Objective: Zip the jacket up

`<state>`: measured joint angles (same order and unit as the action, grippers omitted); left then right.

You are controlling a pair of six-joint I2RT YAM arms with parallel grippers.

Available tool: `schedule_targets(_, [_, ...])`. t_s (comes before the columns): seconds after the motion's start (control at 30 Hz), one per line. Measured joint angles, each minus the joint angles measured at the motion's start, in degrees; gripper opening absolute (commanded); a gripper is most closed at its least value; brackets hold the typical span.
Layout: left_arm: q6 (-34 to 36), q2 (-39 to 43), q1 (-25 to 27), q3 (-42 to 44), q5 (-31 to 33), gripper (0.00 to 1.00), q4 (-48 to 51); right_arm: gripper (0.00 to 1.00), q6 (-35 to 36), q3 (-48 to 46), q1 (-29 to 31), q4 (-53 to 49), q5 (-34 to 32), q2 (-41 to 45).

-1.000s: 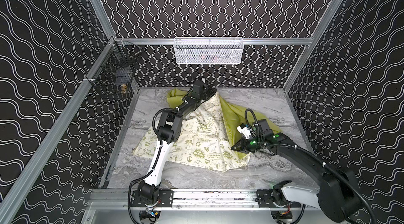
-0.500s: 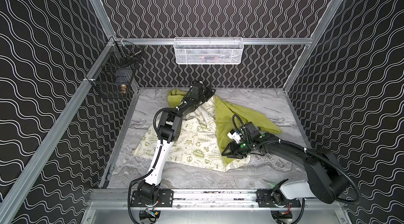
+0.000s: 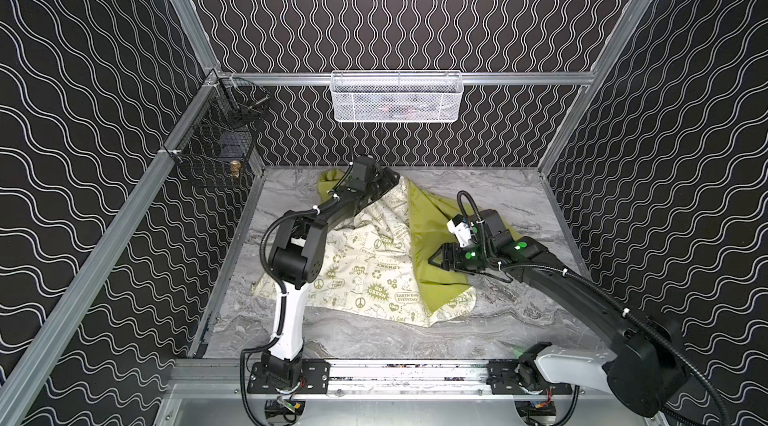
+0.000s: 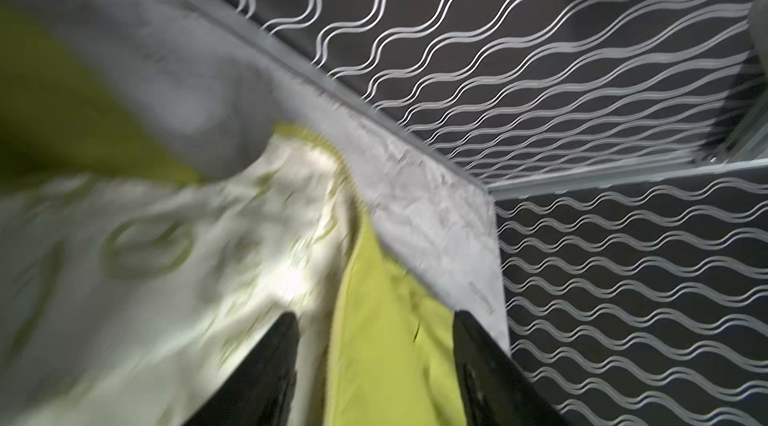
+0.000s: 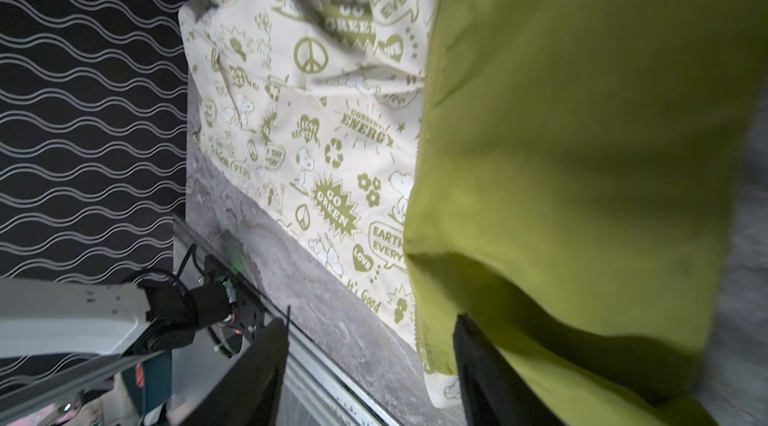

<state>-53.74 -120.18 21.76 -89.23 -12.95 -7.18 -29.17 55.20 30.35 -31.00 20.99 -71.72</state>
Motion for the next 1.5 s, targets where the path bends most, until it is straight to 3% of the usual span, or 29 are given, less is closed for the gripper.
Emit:
schedule_targets(0.2, [6.16, 16.59, 0.0, 11.74, 3.63, 0.6, 7.32, 0.64, -0.37, 5.31, -0.02, -1.55, -8.37, -0.52])
schedule_targets(0.37, [13.75, 29.35, -1.42, 16.39, 5.75, 0.61, 16.72, 0.65, -1.66, 8.11, 0.11, 0.04, -8.39, -4.37])
schedule_targets(0.63, [19.04, 42.93, -16.24, 28.24, 3.8, 0.65, 27.45, 0.66, -3.19, 14.27, 3.56, 3.45, -6.03, -12.5])
schedule_targets(0.9, [17.79, 46.29, -31.82, 42.36, 0.2, 0.66, 28.06, 0.69, -4.46, 16.83, 10.12, 5.27, -5.38, -18.47])
schedule_targets(1.0, [17.7, 45.09, -34.82, 45.05, -0.63, 0.66, 26.69, 0.69, -4.92, 16.59, 12.37, 5.92, -5.22, -19.39])
schedule_targets(1.37, [19.47, 40.46, -35.8, 49.0, -0.66, 0.64, 22.77, 0.71, -7.5, 13.2, 15.78, 9.4, -4.09, -22.01])
schedule_targets(1.43, [19.93, 39.56, -35.19, 49.31, 0.02, 0.61, 22.32, 0.71, -7.67, 13.53, 16.09, 9.57, -3.61, -23.04])
schedule_targets(1.5, [20.72, 38.73, -34.25, 49.9, 0.39, 0.51, 21.62, 0.7, -7.69, 13.88, 16.11, 9.88, -3.21, -23.69])
